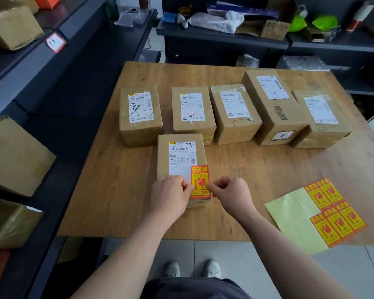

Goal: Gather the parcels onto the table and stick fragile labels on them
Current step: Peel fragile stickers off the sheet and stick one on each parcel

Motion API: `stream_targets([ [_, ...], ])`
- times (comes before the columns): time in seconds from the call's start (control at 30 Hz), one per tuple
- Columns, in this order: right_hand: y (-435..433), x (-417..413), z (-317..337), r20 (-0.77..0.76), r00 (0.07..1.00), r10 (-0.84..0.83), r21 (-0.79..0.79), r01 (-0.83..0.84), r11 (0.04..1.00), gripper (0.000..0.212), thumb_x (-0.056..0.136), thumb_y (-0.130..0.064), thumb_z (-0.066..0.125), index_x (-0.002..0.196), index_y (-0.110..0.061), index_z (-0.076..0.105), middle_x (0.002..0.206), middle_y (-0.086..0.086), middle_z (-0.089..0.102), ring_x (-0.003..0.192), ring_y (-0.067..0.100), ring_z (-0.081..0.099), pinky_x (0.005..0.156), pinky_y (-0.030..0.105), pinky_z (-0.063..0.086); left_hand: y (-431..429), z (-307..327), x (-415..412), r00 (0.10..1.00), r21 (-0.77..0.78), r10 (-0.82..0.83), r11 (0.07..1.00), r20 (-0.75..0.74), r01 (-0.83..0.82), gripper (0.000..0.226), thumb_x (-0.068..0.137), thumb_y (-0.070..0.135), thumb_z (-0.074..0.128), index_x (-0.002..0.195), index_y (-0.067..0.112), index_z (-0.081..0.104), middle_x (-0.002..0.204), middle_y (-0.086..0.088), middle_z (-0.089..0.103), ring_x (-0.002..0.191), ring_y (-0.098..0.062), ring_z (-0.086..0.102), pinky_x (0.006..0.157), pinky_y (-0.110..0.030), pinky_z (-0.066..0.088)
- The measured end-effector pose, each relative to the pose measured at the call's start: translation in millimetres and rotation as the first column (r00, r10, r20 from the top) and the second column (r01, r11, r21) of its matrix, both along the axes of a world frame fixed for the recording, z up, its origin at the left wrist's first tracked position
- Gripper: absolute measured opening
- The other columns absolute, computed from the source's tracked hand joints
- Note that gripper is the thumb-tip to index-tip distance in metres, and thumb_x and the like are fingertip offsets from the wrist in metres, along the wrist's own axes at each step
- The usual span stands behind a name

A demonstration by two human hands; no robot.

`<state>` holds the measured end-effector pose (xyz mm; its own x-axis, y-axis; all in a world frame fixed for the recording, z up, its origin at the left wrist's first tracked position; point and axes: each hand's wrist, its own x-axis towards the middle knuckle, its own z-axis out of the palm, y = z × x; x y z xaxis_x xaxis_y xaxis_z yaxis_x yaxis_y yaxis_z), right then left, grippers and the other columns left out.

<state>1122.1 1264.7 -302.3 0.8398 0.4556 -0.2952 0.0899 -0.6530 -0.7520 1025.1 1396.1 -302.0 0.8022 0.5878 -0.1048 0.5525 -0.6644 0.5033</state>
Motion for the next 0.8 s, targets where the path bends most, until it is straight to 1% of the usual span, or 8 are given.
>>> stream_targets([
  [0.1, -0.2, 0.3, -1.0, 0.024, 1.0, 0.011, -0.002, -0.011, 1.0, 0.013, 0.086, -0.03, 0.069, 0.081, -0.019, 0.071, 0.071, -0.011, 0.067, 0.066, 0.005, 0.064, 0.054, 0.012, 0.046, 0.7, -0.8, 0.7, 1.0, -0.023, -0.004, 1.0, 0.001, 0.004, 0.022, 0.089, 0.043, 0.059, 0.076, 0.025, 0.057, 0.088, 0.007, 0.065, 0.077, -0.012, 0.058, 0.069, -0.025, 0.052],
  [0.3, 0.1, 0.8, 0.6, 0.036, 0.999, 0.025, -0.005, -0.025, 1.0, 0.011, 0.085, -0.03, 0.07, 0.078, -0.02, 0.069, 0.07, -0.014, 0.065, 0.065, 0.004, 0.062, 0.054, 0.011, 0.044, 0.0, -1.4, 0.7, 1.0, -0.019, -0.003, 1.0, -0.023, 0.003, 0.023, 0.089, 0.043, 0.059, 0.076, 0.025, 0.057, 0.086, 0.007, 0.064, 0.078, -0.012, 0.058, 0.071, -0.028, 0.053],
  [0.5, 0.3, 0.3, -0.7, 0.087, 0.996, 0.031, -0.017, -0.029, 0.999, 0.012, 0.083, -0.029, 0.072, 0.075, -0.02, 0.07, 0.069, -0.013, 0.065, 0.064, 0.004, 0.063, 0.056, 0.014, 0.05, -0.5, -1.3, 2.2, 0.999, -0.004, -0.009, 1.0, -0.036, 0.009, 0.023, 0.088, 0.044, 0.06, 0.075, 0.026, 0.059, 0.084, 0.008, 0.065, 0.076, -0.011, 0.058, 0.068, -0.026, 0.051],
  [0.63, 0.8, -1.8, -2.0, 0.126, 0.991, 0.041, -0.031, -0.038, 0.999, 0.013, 0.083, -0.029, 0.072, 0.081, -0.016, 0.073, 0.071, -0.012, 0.066, 0.065, 0.004, 0.064, 0.061, 0.018, 0.054, -0.5, -1.9, 2.3, 0.999, -0.009, -0.005, 1.0, -0.033, 0.004, 0.022, 0.087, 0.044, 0.061, 0.077, 0.025, 0.061, 0.085, 0.008, 0.065, 0.075, -0.011, 0.058, 0.067, -0.026, 0.053],
  [0.7, 1.7, -3.1, -3.2, 0.154, 0.987, 0.044, -0.053, -0.036, 0.998, 0.014, 0.082, -0.03, 0.073, 0.086, -0.016, 0.071, 0.077, -0.01, 0.067, 0.068, 0.005, 0.063, 0.063, 0.018, 0.053, 0.4, -2.9, 1.9, 1.0, -0.02, 0.01, 1.0, -0.018, -0.01, 0.02, 0.086, 0.043, 0.064, 0.078, 0.026, 0.059, 0.089, 0.008, 0.065, 0.077, -0.011, 0.058, 0.066, -0.026, 0.052],
  [0.8, 1.6, -2.7, -4.0, 0.194, 0.981, -0.024, -0.069, 0.038, 0.997, 0.03, 0.077, -0.035, 0.077, 0.096, -0.021, 0.06, 0.088, -0.007, 0.061, 0.077, 0.007, 0.058, 0.066, 0.022, 0.053, 2.2, -4.6, 1.5, 0.999, -0.044, 0.038, 0.998, 0.013, -0.037, 0.019, 0.083, 0.041, 0.068, 0.084, 0.026, 0.056, 0.101, 0.006, 0.06, 0.084, -0.011, 0.058, 0.067, -0.023, 0.052],
])
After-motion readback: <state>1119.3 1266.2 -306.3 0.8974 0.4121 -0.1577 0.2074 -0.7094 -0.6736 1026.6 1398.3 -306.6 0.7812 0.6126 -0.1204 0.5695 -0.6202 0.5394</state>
